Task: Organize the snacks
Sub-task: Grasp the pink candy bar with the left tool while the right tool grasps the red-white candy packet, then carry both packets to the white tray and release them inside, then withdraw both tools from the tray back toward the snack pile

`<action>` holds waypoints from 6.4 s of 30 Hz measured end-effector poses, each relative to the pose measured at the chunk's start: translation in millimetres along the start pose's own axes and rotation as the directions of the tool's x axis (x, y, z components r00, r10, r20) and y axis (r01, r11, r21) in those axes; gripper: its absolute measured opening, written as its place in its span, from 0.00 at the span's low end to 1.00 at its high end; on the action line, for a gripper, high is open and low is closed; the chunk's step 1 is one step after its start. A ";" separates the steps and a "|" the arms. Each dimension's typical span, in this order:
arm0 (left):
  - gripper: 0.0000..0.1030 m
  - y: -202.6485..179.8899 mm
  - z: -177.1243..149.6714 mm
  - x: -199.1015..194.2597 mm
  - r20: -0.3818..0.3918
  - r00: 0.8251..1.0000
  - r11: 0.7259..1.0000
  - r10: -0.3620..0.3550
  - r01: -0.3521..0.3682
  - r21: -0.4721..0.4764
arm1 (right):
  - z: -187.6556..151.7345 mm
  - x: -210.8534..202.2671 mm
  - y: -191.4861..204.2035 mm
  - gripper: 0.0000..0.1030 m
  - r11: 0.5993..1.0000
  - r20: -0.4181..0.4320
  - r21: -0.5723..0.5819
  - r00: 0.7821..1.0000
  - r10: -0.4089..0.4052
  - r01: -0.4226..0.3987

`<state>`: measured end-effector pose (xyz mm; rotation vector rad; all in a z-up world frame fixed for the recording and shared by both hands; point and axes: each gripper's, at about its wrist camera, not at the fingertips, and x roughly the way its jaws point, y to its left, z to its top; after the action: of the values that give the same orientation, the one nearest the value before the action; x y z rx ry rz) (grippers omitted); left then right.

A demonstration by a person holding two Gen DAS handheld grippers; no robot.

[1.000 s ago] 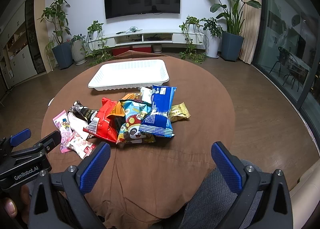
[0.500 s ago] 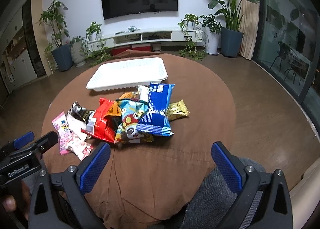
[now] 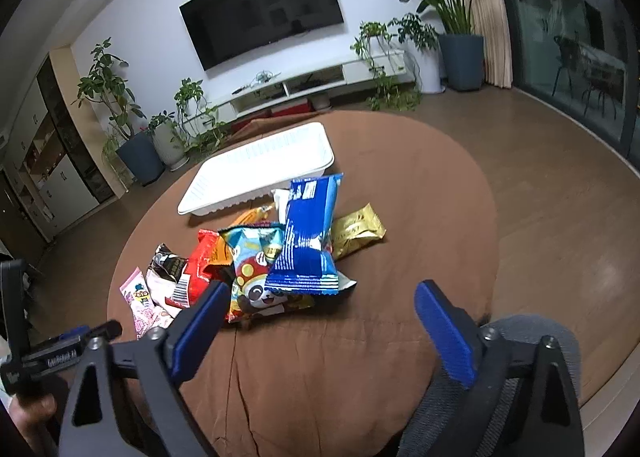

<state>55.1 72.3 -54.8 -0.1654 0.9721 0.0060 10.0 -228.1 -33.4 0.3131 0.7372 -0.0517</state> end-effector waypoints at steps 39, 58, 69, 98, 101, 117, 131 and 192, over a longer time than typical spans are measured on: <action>0.20 24.5 53.3 92.2 -0.127 0.987 0.994 -0.095 0.100 0.032 | -8.4 20.8 33.5 0.81 0.964 -0.144 -0.177 0.974 0.174 -0.198; 0.18 51.1 33.4 63.9 -0.145 0.960 0.957 -0.241 0.260 0.127 | -24.5 74.4 158.4 0.60 0.667 -0.525 -0.445 0.778 0.346 -0.597; 0.18 61.3 10.5 47.4 -0.137 0.942 0.940 -0.305 0.321 0.112 | -33.2 121.3 182.2 0.52 0.626 -0.578 -0.571 0.802 0.152 -0.531; 0.16 46.5 0.4 52.2 -0.144 0.940 0.937 -0.309 0.327 0.122 | -22.2 61.4 159.3 0.31 0.709 -0.551 -0.392 0.767 0.330 -0.586; 0.16 43.5 4.7 45.0 -0.131 0.937 0.932 -0.325 0.340 0.123 | -3.2 51.8 152.3 0.31 0.725 -0.516 -0.310 0.749 0.414 -0.615; 0.16 16.0 120.3 29.6 -0.051 0.913 0.901 -0.405 0.408 0.150 | 132.7 68.6 43.6 0.31 0.873 -0.237 -0.025 0.851 0.468 -0.487; 0.16 -62.3 267.3 148.8 -0.183 0.953 0.928 -0.240 0.281 0.247 | 245.5 225.2 49.6 0.31 0.961 -0.422 -0.113 0.888 0.183 -0.252; 1.00 83.8 82.3 -100.1 0.459 0.862 0.964 -0.217 0.262 -0.036 | 177.2 -244.8 348.4 0.97 0.525 -0.333 -0.519 0.725 0.603 -0.675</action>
<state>59.6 173.7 61.4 -0.3589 0.4785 -0.1336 -1.5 35.3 344.9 -0.0638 0.6685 0.9285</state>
